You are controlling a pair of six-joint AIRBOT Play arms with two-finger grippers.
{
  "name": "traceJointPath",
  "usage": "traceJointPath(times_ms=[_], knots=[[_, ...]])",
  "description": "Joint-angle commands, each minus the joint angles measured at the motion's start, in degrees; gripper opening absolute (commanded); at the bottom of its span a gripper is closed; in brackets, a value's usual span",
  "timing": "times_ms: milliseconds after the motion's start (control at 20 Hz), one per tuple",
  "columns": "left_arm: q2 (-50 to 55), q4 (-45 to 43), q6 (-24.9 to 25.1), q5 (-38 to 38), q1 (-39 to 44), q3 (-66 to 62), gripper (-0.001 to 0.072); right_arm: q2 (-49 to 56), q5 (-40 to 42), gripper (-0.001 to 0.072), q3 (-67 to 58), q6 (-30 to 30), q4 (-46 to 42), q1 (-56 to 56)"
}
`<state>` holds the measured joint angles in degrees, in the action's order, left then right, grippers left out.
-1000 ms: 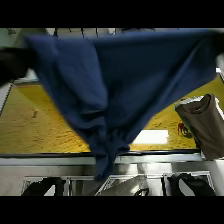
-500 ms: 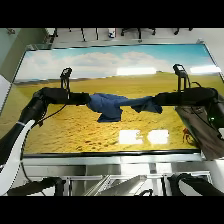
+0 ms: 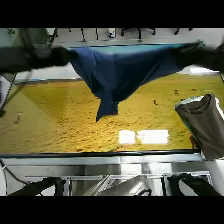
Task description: Fold the shirts.
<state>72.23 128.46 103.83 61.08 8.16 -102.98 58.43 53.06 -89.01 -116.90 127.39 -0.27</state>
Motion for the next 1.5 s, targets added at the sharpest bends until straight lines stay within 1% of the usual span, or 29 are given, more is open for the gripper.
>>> traceJointPath(times_ms=[0,150,300,400,500,600,750,850,900,1000,1100,1150,1250,1450], knots=[[-8.44,0.66,0.55,3.28,-0.22,-15.58,0.0013,-7.41,1.16,0.0014,-13.62,-2.86,-0.24,0.04],[-15.85,0.5,0.42,1.27,-0.24,-17.4,0.0013,-13.49,1.18,0.0014,-14.82,-4.87,-0.33,0.04],[-22.12,-0.42,0.52,-2.49,-0.24,-9.66,0.0013,-16.06,2.58,0.0014,-14.82,-4.81,-2.25,0.04],[-23.63,-1.29,0.48,-2.82,-0.24,-4.07,0.0013,-15.26,6.75,0.0014,-14.69,-4.7,-2.23,0.04],[-22.97,-1.29,0.48,-2.34,-0.24,1.68,0.0013,-12.31,13.11,0.0014,-13.51,-3.02,-2.21,0.04],[-19.96,-1.2,0.48,-1.4,-0.22,7.58,0.0013,-8.98,17.59,0.0014,-9.27,-0.81,-2.12,0.07],[-12.92,-0.76,0.57,-0.17,-0.22,16.98,0.0013,-5.42,18.08,0.0014,4.02,-0.26,-1.05,0.09],[-7.41,-0.72,2.05,-0.63,-0.22,24.11,0.0013,-3.72,14.71,0.0014,16.63,-0.31,-0.11,0.15],[-4.35,-0.76,3.58,-1.01,-0.22,27.87,0.0013,-2.95,11.43,0.0014,23.96,-0.31,0.37,0.35],[1.92,-0.76,6.25,-3.74,-0.22,34.62,0.0013,-0.9,3.04,0.0014,37.62,-0.28,0.39,1.4],[8.81,-0.72,7.19,-8.76,-0.24,39.06,0.0013,2.93,-5.84,0.0014,47.71,-0.28,0.39,2.89],[12.5,-0.72,7.34,-11.02,-0.22,39.91,0.0013,5.46,-8.63,0.0014,50.34,-0.28,0.39,3.21],[19.23,-0.72,7.78,-12.44,-0.24,38.05,0.0013,11.76,-11.21,0.0014,50.82,-0.28,0.39,3.28],[28.65,1.88,7.76,-10.88,-0.24,24.96,0.0013,19.17,-14.4,0.0014,44.13,-0.31,0.17,2.86]])
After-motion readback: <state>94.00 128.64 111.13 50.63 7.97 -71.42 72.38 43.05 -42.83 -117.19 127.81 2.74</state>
